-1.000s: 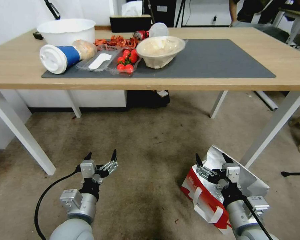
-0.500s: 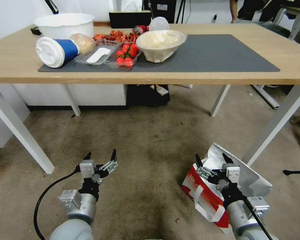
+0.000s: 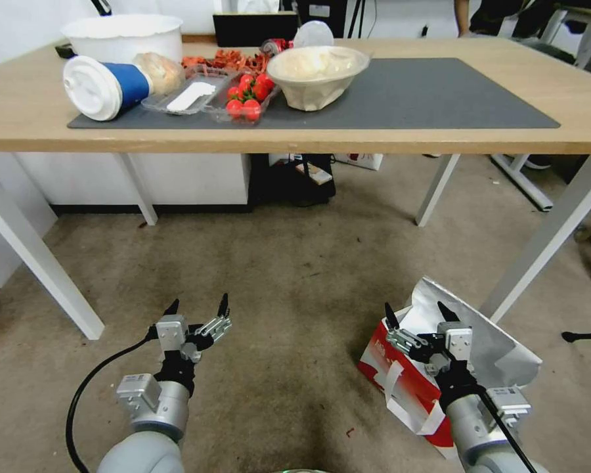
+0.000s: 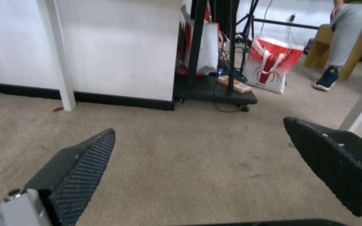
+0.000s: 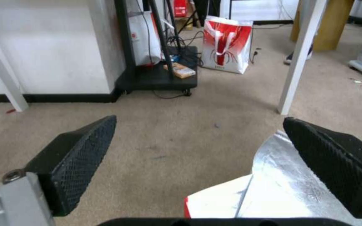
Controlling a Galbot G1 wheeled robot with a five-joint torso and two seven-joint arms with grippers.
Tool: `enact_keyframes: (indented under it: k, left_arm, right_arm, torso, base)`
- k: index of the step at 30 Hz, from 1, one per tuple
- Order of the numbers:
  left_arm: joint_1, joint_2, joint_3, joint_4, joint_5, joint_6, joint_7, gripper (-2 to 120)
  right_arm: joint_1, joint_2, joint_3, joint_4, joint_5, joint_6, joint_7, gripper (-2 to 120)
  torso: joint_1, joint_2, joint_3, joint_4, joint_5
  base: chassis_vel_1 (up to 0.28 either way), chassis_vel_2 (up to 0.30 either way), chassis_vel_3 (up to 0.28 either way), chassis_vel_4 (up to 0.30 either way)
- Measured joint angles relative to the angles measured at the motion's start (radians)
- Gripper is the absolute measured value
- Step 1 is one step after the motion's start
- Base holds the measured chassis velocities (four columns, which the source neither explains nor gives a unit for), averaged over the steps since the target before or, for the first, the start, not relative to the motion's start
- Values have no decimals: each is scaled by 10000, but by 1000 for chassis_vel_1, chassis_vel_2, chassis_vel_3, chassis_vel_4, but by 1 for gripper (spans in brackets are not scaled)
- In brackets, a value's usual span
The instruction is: Pick up the food delivery bag from the floor and place it on the table.
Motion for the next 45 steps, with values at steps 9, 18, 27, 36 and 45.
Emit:
enact_keyframes:
  k: [9,18,27,36,45]
  left_arm:
    - [-19,-9,4,12,6,12,-6,100]
    - [4,5,-5,32,19,-5,-13,100]
    - [33,-7,6,-3,64,-34,-12,100]
    - [1,-9,37,103,50,-155,31,100]
    - [34,-28,37,121,291,-467,295,100]
  right_arm:
    - [18,-21,19,-2,1,-4,-2,100]
    - [22,3,-3,-34,-6,-1,-9,100]
    - [-29,-50,43,23,22,18,-15,100]
    - [-43,-81,66,2,60,17,-17,100]
    - [56,-945,1042,95,1220,289,-385,100]
  torso:
    - [-48,-234,-91,0,1]
    - [-54,-232,-91,0,1]
    - [-51,-192,-91,0,1]
    - [-43,-167,-92,0,0]
    - [-41,-152,-92,0,2]
  base:
    - [0,0,0,0]
    - [0,0,0,0]
    - [0,0,0,0]
    - [0,0,0,0]
    - [0,0,0,0]
